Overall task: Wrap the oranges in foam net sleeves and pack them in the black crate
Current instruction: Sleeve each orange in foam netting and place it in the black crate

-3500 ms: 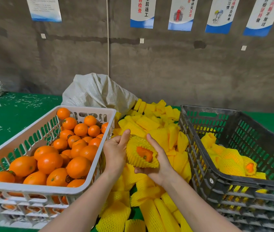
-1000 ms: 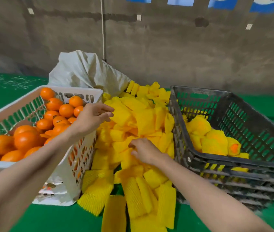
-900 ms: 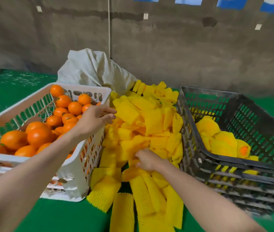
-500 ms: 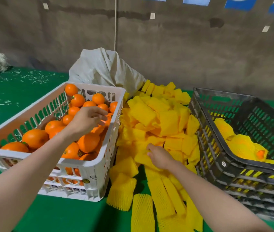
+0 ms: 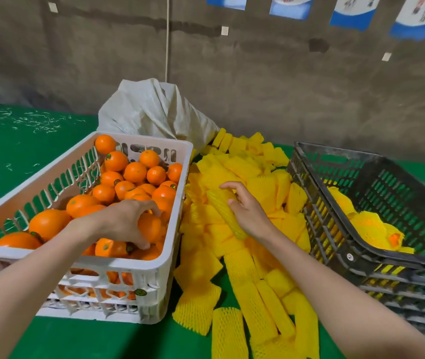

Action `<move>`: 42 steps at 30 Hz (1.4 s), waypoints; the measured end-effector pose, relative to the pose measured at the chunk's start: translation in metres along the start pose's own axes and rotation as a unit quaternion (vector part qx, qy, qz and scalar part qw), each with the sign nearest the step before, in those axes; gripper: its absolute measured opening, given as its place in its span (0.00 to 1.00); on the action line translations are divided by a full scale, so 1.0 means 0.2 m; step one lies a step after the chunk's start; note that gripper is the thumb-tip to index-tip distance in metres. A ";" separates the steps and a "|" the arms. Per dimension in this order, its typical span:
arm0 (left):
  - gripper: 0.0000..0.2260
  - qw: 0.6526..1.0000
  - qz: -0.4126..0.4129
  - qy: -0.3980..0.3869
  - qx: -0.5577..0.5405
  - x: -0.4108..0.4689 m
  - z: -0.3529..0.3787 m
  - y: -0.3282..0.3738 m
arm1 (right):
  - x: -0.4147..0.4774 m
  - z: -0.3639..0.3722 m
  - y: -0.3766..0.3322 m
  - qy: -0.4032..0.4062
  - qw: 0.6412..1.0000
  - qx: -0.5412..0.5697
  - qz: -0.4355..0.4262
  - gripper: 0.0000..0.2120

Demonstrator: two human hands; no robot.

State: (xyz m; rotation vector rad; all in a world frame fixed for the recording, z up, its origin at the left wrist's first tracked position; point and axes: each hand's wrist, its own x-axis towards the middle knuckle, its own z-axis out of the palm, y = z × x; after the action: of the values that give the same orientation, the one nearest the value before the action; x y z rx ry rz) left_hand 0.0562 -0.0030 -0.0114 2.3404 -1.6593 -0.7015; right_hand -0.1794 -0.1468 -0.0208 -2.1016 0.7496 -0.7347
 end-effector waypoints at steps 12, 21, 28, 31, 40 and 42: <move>0.23 0.791 0.143 -0.024 -0.595 -0.05 -0.09 0.18 | -0.05 0.01 -0.23 -0.006 0.963 0.258 0.077 0.10; 0.12 0.784 0.082 0.070 -0.611 0.05 0.05 0.56 | -0.18 -0.06 -0.35 -0.148 0.887 0.418 0.127 0.10; 0.25 0.709 0.125 0.114 -0.685 0.10 0.20 0.74 | -0.17 -0.14 -0.27 -0.024 0.934 0.315 0.169 0.08; 0.26 0.626 0.144 0.081 -0.762 0.12 0.26 0.80 | -0.18 -0.17 -0.23 0.061 0.943 0.282 0.166 0.08; 0.41 0.640 0.190 0.060 -0.742 0.17 0.39 0.90 | -0.23 -0.20 -0.11 0.182 0.885 0.398 0.158 0.11; 0.33 0.657 0.178 0.085 -0.727 0.19 0.40 0.90 | -0.22 -0.21 -0.08 0.173 0.883 0.410 0.151 0.11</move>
State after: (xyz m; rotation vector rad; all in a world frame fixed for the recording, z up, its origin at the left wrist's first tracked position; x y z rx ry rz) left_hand -0.1230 -0.0927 -0.0165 0.8186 -0.7238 -1.0556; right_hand -0.2341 -0.1275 0.0030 -1.0724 0.7502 -1.0350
